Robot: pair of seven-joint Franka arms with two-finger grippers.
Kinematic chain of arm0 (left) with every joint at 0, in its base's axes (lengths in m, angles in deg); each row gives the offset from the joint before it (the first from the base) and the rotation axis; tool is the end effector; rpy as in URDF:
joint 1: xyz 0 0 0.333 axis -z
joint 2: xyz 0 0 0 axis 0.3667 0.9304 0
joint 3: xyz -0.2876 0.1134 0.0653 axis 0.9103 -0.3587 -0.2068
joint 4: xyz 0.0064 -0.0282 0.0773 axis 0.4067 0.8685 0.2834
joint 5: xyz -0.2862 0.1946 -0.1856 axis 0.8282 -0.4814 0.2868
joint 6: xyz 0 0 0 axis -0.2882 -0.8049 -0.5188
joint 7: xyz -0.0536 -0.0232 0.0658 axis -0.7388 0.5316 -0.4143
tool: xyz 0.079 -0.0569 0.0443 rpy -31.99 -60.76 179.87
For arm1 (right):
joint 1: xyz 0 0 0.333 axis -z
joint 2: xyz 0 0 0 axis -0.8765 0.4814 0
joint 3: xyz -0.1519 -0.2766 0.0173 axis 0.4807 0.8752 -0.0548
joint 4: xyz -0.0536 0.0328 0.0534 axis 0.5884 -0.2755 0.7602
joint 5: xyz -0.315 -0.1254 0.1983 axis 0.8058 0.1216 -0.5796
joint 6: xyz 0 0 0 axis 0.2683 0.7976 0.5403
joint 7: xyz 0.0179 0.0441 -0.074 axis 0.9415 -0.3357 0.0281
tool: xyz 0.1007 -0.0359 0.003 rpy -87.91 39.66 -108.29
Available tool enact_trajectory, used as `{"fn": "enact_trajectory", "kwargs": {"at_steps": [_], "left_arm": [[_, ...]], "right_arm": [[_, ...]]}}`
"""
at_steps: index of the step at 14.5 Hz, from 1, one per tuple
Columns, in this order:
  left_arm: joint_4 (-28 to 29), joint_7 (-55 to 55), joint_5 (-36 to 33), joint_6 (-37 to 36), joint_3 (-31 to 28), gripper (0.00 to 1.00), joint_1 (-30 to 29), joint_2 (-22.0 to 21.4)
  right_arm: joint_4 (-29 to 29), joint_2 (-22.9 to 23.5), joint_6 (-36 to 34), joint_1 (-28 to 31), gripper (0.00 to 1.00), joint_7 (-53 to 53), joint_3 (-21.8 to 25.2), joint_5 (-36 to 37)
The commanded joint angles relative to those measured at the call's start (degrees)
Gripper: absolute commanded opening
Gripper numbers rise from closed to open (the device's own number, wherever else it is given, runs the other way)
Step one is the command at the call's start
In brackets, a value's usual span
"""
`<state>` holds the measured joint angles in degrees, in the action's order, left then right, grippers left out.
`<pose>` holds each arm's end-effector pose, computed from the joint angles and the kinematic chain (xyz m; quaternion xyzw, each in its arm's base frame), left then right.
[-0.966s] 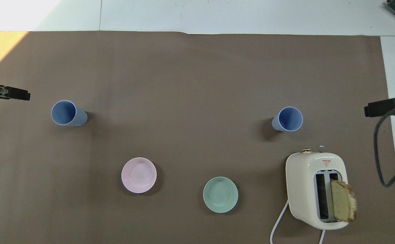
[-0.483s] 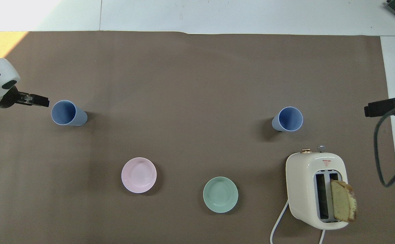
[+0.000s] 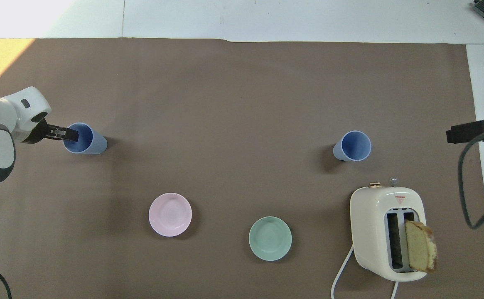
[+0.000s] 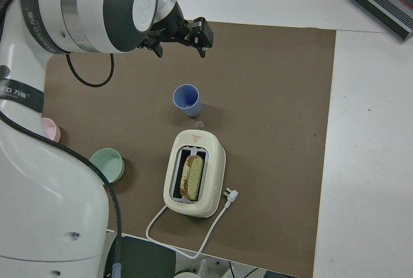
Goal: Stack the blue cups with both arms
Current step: 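Reach the left gripper to the blue cup nearest it and grasp it, then carry the blue cup with the left gripper toward the table center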
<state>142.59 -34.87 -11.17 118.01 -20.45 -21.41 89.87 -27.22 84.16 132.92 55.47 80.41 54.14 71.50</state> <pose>0.6008 0.0332 0.3736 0.9951 -0.0926 0.0292 0.0199 0.5345 0.0062 0.6830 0.9986 0.0319 0.0403 0.0153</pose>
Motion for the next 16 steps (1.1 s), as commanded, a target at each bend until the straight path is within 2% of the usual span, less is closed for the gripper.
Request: {"fn": "enact_trajectory", "kwargs": {"at_steps": [1, 3, 7, 10, 16], "left_arm": [[2.84, 0.65, 0.60, 1.19, -0.70, 0.34, 0.87, -2.84], [2.31, 0.56, 0.51, 1.01, -0.70, 0.00, 0.87, -2.66], [0.47, 0.65, 0.51, -0.38, -0.35, 0.00, 0.95, -3.62], [-0.68, 1.17, 0.42, -4.86, -0.26, 0.00, 3.41, -7.75], [-0.50, 15.75, -0.10, -4.79, -0.17, 0.00, 14.91, -8.55]], "right_arm": [[-1.14, -1.17, -0.28, 0.40, 1.00, 1.05, -0.08, -1.13], [-1.14, -1.17, -0.28, 0.40, 1.00, 1.05, -0.08, -1.13], [-1.14, -1.17, -0.28, 0.40, 1.00, 1.05, -0.08, -1.13], [-1.14, -1.17, -0.28, 0.40, 1.00, 1.05, -0.08, -1.13], [-1.14, -1.17, -0.28, 0.40, 1.00, 1.05, -0.08, -1.13]]}}
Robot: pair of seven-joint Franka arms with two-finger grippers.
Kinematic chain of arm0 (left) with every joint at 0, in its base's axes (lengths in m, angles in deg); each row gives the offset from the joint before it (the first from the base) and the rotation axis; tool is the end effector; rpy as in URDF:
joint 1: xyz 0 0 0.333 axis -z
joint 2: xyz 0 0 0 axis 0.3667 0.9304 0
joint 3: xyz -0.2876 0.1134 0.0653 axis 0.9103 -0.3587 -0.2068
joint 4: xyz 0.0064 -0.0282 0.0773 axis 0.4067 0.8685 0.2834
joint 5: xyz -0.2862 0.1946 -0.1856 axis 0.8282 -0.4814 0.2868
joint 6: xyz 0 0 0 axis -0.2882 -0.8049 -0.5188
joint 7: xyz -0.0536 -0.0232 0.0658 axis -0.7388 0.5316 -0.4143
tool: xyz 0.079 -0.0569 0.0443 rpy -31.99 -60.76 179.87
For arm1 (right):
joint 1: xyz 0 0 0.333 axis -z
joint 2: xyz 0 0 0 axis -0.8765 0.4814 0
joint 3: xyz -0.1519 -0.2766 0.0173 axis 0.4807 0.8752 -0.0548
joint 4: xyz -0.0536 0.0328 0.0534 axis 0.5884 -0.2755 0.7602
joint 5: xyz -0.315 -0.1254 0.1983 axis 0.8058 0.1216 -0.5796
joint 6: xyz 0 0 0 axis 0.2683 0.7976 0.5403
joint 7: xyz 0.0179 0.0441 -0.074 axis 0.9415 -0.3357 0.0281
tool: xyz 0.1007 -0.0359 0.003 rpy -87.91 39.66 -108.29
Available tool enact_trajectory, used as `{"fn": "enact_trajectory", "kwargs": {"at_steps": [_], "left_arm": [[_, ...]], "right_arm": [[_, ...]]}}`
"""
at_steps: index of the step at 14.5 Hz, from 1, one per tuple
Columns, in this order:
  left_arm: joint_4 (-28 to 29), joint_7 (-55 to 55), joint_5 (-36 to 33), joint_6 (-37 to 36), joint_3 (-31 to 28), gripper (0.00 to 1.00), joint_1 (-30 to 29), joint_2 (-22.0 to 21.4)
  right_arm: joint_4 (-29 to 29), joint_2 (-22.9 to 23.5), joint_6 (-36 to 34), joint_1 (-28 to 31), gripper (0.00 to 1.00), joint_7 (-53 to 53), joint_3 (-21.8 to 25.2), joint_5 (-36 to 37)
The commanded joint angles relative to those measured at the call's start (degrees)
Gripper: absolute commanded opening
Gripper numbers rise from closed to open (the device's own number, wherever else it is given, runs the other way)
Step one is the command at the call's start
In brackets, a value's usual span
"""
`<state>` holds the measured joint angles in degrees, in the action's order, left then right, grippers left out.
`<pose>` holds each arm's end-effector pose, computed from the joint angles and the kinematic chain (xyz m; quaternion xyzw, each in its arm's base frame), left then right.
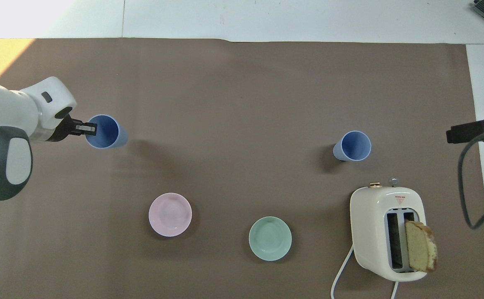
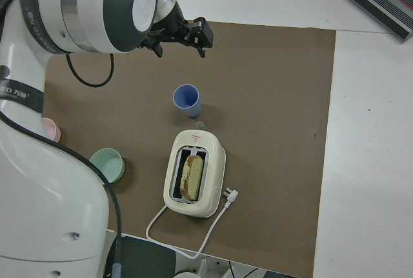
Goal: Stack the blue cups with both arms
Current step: 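Carry the blue cup with the left gripper toward the table center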
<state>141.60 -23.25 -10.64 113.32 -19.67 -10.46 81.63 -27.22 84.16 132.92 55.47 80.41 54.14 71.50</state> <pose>0.5788 -0.0877 0.4591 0.9928 -0.0943 0.0635 0.0379 0.5345 0.0062 0.6830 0.9986 0.0319 0.0403 0.0153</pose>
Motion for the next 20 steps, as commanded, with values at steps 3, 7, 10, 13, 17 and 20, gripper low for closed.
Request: {"fn": "enact_trajectory", "kwargs": {"at_steps": [3, 7, 10, 13, 17, 20], "left_arm": [[0.75, 12.28, -1.85, 0.86, -0.77, 0.00, 9.94, 0.66], [0.93, 23.72, -2.39, 5.61, -0.77, 0.00, 16.80, 3.20], [0.93, 29.35, -2.39, 7.54, -0.68, 0.00, 20.50, 4.70], [1.02, 31.47, -2.39, 8.34, -0.59, 0.00, 22.17, 5.66], [1.19, 32.53, -2.21, 10.62, -0.51, 0.00, 23.49, 6.99], [2.07, 32.01, -1.51, 11.42, -0.42, 0.00, 23.23, 6.90]], "right_arm": [[-1.14, -1.17, -0.28, 0.40, 1.00, 1.05, -0.08, -1.13], [-1.14, -1.17, -0.28, 0.40, 1.00, 1.05, -0.16, -1.13], [-1.14, -1.08, -0.19, 0.48, 1.00, 1.05, 0.01, -1.12], [-1.14, -1.08, -0.19, 0.40, 1.00, 1.05, -0.08, -1.12], [-1.14, -1.08, -0.19, 0.40, 1.00, 1.05, -0.08, -1.04], [-1.14, -1.08, -0.19, 0.40, 1.00, 0.96, -0.08, -1.13]]}}
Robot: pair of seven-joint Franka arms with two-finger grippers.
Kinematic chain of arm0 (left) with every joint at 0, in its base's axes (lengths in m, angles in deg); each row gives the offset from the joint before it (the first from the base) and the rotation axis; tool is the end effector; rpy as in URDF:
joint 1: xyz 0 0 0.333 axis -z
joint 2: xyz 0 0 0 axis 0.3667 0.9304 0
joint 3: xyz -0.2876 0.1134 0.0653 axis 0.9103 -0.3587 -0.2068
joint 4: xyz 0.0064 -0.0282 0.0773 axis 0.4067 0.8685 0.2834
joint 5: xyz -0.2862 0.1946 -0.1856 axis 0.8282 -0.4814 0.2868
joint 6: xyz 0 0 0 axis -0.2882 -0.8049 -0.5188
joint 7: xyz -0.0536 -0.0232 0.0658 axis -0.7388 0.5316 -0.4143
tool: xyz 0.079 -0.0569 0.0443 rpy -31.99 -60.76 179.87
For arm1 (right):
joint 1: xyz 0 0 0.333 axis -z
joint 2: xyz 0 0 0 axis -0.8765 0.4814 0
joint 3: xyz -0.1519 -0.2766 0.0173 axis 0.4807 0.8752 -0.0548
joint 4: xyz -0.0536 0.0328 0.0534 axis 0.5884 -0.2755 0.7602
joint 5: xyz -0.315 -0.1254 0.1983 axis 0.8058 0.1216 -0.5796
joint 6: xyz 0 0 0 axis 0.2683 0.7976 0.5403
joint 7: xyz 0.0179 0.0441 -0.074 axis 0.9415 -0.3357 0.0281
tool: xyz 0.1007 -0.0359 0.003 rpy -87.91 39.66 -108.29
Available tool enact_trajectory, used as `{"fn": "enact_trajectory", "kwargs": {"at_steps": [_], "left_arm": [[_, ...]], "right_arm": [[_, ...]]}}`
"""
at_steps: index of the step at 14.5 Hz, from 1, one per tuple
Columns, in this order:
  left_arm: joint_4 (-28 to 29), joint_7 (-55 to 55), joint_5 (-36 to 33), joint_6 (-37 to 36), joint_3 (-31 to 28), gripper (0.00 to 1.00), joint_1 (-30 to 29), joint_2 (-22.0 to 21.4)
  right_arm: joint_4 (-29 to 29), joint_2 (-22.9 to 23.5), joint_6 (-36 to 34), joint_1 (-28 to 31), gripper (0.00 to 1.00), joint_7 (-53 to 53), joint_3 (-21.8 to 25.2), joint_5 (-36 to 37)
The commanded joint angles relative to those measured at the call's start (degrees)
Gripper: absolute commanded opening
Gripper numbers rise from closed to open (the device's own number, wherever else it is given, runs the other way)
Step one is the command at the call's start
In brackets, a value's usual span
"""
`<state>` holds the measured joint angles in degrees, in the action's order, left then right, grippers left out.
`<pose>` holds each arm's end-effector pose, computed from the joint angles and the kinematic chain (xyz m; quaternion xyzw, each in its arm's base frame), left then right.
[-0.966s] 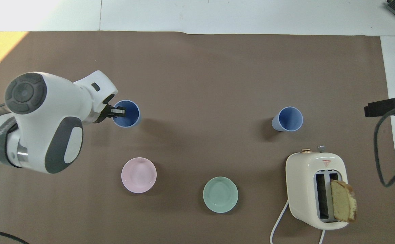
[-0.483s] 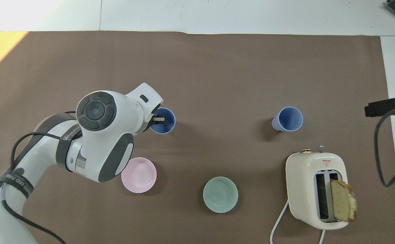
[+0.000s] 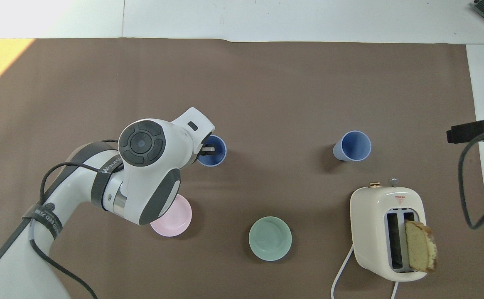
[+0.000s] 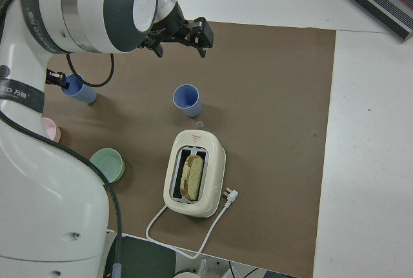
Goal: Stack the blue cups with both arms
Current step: 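Set the blue cup down and open the left gripper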
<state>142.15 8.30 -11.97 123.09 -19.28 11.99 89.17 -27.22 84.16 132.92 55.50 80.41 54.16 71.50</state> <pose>0.5228 -0.3174 0.3931 0.9964 -0.0208 0.0594 0.0563 0.5346 0.0057 0.6830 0.9986 0.0314 0.0403 0.0153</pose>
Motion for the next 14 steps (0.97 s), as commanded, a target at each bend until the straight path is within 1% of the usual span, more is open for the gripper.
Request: {"fn": "enact_trajectory", "kwargs": {"at_steps": [1, 2, 3, 4, 5, 6, 7, 8, 9, 10, 11, 12, 14], "left_arm": [[1.52, 0.11, 1.48, 1.73, -0.64, 0.00, 0.43, -0.56], [1.52, -0.25, 4.02, 1.64, -0.73, 0.00, 0.43, -0.65], [1.69, -0.34, 4.82, 1.47, -0.73, 0.03, 0.52, -0.65], [1.78, -0.25, 5.01, 1.29, -0.64, 0.11, 0.43, -0.65], [1.70, -0.16, 5.01, 1.21, -0.73, 0.30, 0.52, -0.65], [1.35, -0.25, 5.01, 1.03, -0.73, 0.60, 0.43, -0.65], [1.17, -0.34, 5.01, 0.85, -0.81, 0.83, 0.43, -0.56], [1.08, -0.42, 5.01, 0.68, -0.90, 0.96, 0.26, -0.74], [0.99, -0.34, 4.92, 0.50, -1.08, 1.00, -0.09, -1.26], [0.47, -0.25, 4.49, 0.24, -1.34, 1.00, -0.79, -1.44], [0.20, -0.16, 4.22, -1.59, -1.43, 1.00, -1.15, -2.05], [0.20, -0.34, 4.13, -4.04, -1.60, 1.00, -1.59, -3.27], [-0.06, -4.18, 2.99, -7.05, -1.52, 1.00, -4.83, -5.91]], "right_arm": [[-1.14, -1.08, -0.19, 0.36, 1.00, 1.04, -0.10, -1.13], [-1.14, -1.08, -0.19, 0.36, 1.00, 1.05, -0.10, -1.13], [-1.14, -1.08, -0.19, 0.36, 1.00, 1.05, -0.10, -1.13], [-1.14, -1.08, -0.19, 0.36, 1.00, 1.13, -0.01, -1.13], [-1.14, -1.08, -0.19, 0.45, 1.00, 1.05, -0.01, -1.13], [-1.14, -1.08, -0.02, 0.36, 1.00, 0.96, -0.10, -1.13], [-1.14, -1.08, -0.02, 0.27, 1.00, 1.13, -0.27, -1.04], [-1.14, -1.08, -0.02, 0.27, 1.00, 1.13, -0.36, -1.04], [-1.14, -1.17, -0.10, 0.36, 1.00, 1.05, -0.36, -1.04], [-1.23, -1.17, -0.10, 0.27, 1.00, 1.05, -0.36, -1.04], [-1.23, -1.17, -0.02, 0.36, 1.00, 1.05, -0.36, -1.12], [-1.32, -1.17, -0.02, 0.36, 1.00, 1.05, -0.36, -1.21], [-1.84, -1.43, -0.02, 0.36, 1.00, 1.05, -0.36, -1.21]]}}
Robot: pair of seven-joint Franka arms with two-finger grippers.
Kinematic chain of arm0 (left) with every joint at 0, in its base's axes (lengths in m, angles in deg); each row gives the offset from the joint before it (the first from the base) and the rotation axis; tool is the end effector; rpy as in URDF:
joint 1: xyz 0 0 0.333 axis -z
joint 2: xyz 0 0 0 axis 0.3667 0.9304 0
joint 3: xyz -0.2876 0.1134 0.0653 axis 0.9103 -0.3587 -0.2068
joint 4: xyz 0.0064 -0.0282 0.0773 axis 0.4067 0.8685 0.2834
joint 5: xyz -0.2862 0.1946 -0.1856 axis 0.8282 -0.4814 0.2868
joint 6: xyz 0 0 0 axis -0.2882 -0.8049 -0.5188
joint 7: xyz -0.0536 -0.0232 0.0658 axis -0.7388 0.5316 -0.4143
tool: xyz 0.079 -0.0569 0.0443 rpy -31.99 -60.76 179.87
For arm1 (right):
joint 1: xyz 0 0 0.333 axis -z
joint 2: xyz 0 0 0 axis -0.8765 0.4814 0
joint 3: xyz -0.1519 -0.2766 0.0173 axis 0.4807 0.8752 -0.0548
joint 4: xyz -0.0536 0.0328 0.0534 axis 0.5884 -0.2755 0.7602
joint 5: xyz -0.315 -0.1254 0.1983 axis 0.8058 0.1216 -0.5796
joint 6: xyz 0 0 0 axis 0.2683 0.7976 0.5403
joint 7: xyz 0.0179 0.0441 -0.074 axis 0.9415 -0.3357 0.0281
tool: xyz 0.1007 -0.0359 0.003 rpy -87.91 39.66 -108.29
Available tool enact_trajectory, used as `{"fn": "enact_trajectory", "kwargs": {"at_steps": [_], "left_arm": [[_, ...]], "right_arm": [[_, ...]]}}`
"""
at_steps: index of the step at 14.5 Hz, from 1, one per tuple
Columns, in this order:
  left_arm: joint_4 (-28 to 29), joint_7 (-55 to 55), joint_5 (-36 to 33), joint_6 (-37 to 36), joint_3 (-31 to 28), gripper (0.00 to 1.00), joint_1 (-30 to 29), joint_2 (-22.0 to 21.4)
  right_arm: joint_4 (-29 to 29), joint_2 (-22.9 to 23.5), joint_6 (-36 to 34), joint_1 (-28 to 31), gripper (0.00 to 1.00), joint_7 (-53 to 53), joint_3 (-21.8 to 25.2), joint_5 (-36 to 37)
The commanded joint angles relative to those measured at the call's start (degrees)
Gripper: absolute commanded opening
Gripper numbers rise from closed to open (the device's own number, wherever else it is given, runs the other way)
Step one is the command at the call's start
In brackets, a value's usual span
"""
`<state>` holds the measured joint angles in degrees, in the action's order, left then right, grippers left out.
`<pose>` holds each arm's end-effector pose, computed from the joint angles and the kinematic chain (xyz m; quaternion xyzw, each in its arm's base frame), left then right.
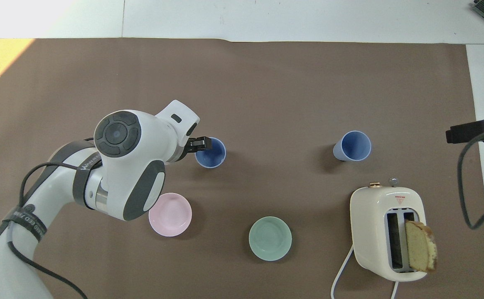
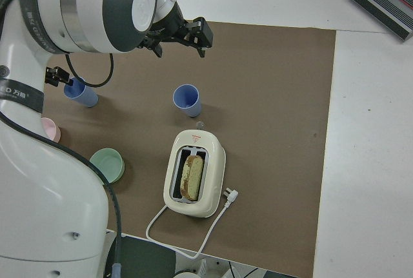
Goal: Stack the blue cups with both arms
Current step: 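Withdraw the left gripper while the right gripper reaches the other cup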
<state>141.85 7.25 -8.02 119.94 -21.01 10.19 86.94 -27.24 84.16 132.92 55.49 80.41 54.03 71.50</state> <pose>0.5342 -0.2840 0.4139 0.9959 0.0192 0.0446 0.0763 0.5345 0.0071 0.6828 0.9985 0.0327 0.0402 0.0153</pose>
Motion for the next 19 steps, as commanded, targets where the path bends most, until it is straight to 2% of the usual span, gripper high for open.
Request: {"fn": "enact_trajectory", "kwargs": {"at_steps": [1, 4, 9, 15, 19], "left_arm": [[0.24, -4.19, -1.06, -4.95, 0.13, 1.00, -3.92, -4.56], [-0.98, -10.07, -1.15, -9.34, 0.13, 1.00, -8.30, -7.29], [-10.91, -22.11, -2.72, -21.38, 0.13, 1.00, -16.66, -7.21], [-20.76, -33.46, -3.86, -31.40, 0.13, 1.00, -25.27, -6.94], [-23.05, -37.25, -6.77, -33.00, 0.04, 1.00, -26.08, -6.68]], "right_arm": [[-2.79, -2.04, 0.33, 0.37, 1.00, 1.04, -0.23, -1.21], [-5.95, -1.96, 1.56, 0.28, 1.00, 1.31, -0.23, -1.21], [-15.08, -1.09, 12.27, -1.21, 1.00, 0.69, -0.58, -1.21], [-19.75, 7.08, 21.14, -1.92, 1.00, 1.48, -0.58, -1.21], [-26.16, 9.98, 31.08, -1.57, 1.00, 1.75, -0.58, -1.21]]}}
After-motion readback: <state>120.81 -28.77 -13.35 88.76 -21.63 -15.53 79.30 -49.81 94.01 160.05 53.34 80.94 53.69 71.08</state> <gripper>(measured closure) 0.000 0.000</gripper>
